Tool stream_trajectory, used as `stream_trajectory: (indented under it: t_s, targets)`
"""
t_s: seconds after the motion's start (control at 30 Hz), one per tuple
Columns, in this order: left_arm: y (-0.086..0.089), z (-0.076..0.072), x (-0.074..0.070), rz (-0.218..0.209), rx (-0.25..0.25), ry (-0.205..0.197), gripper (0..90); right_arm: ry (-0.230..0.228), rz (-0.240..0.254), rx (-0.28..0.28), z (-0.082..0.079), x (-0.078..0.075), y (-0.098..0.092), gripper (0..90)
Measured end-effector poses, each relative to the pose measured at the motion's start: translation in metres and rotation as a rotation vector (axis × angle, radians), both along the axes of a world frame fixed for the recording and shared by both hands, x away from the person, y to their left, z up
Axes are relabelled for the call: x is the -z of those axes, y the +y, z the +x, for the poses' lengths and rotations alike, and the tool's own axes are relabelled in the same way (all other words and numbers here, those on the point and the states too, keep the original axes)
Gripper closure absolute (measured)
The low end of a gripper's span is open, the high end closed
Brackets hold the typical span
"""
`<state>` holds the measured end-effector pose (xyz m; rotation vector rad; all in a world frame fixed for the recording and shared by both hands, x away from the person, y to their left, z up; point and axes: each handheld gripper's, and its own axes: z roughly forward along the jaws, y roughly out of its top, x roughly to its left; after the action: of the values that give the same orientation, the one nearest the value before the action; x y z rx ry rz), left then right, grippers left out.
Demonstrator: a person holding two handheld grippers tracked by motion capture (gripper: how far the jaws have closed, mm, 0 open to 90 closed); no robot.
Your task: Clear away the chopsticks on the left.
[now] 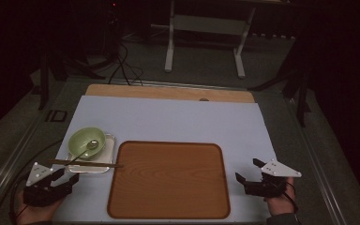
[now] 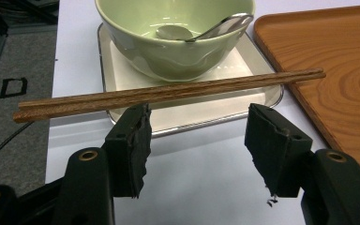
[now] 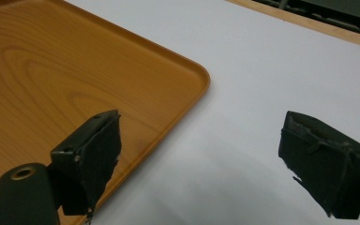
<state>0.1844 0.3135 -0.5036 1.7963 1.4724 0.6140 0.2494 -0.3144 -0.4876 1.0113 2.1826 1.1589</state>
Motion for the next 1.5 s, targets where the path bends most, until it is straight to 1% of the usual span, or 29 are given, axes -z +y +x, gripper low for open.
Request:
stream_trajectory:
  t_s: [0.07, 0.13, 0.17, 0.23, 0.37, 0.53, 0.57, 0.67, 0.73, 0.77, 0.93, 0.97, 1.1, 1.2, 1.27, 1.37, 1.4, 1.5]
  targets:
    - [-0.001, 0.001, -0.001, -0.007, 0.011, -0.006, 41.9, 0.008, 0.001, 0.001, 0.000, 0.001, 0.000, 13.3]
    - [-0.001, 0.000, 0.000, 0.005, 0.024, 0.000, 41.9, 0.011, 0.001, -0.002, 0.001, 0.001, -0.001, 13.7]
    - [-0.001, 0.000, 0.000, 0.003, 0.026, -0.001, 42.7, 0.003, 0.005, -0.008, 0.001, 0.000, -0.001, 13.6]
    - [-0.001, 0.000, 0.000, 0.004, 0.030, 0.002, 43.5, -0.008, -0.003, -0.007, 0.000, -0.001, 0.001, 13.7]
    - [-0.001, -0.001, -0.001, 0.004, 0.040, -0.010, 44.6, -0.027, -0.013, -0.012, -0.002, -0.003, 0.002, 13.6]
    - [-0.003, 0.001, -0.002, 0.022, 0.060, -0.017, 46.3, -0.043, -0.020, -0.015, -0.002, -0.004, 0.001, 13.7]
    - [-0.003, 0.003, -0.003, 0.027, 0.068, -0.025, 46.1, -0.048, -0.017, -0.012, -0.003, -0.004, 0.001, 13.7]
    - [-0.003, 0.004, -0.003, 0.033, 0.072, -0.032, 45.0, -0.050, -0.017, -0.014, -0.003, -0.005, 0.001, 13.7]
    - [-0.002, 0.006, -0.003, 0.034, 0.075, -0.035, 44.8, -0.047, -0.020, -0.019, -0.002, -0.005, 0.001, 13.7]
    - [-0.002, 0.008, -0.002, 0.038, 0.084, -0.039, 44.7, -0.045, -0.025, -0.021, -0.002, -0.004, 0.002, 13.7]
    - [-0.004, 0.013, -0.002, 0.057, 0.107, -0.036, 42.7, -0.046, -0.037, -0.028, -0.001, -0.004, 0.004, 13.7]
    - [-0.006, 0.014, -0.001, 0.082, 0.117, -0.037, 41.8, -0.046, -0.038, -0.027, -0.001, -0.004, 0.004, 13.7]
    - [-0.007, 0.016, 0.000, 0.101, 0.120, -0.039, 40.1, -0.046, -0.035, -0.024, -0.001, -0.004, 0.004, 13.7]
    - [-0.003, 0.022, 0.002, 0.100, 0.118, -0.036, 38.4, -0.047, -0.039, -0.026, -0.001, -0.004, 0.003, 13.6]
    - [-0.002, 0.023, 0.003, 0.099, 0.119, -0.032, 37.6, -0.047, -0.041, -0.025, -0.001, -0.004, 0.002, 13.7]
    - [0.001, 0.029, 0.006, 0.106, 0.119, -0.028, 35.7, -0.047, -0.038, -0.022, 0.000, -0.004, 0.001, 13.6]
    - [0.001, 0.029, 0.006, 0.106, 0.119, -0.028, 35.2, -0.047, -0.038, -0.022, 0.000, -0.004, 0.001, 13.6]
    - [0.004, 0.034, 0.009, 0.108, 0.129, -0.028, 35.1, -0.046, -0.044, -0.016, 0.000, -0.004, 0.001, 13.7]
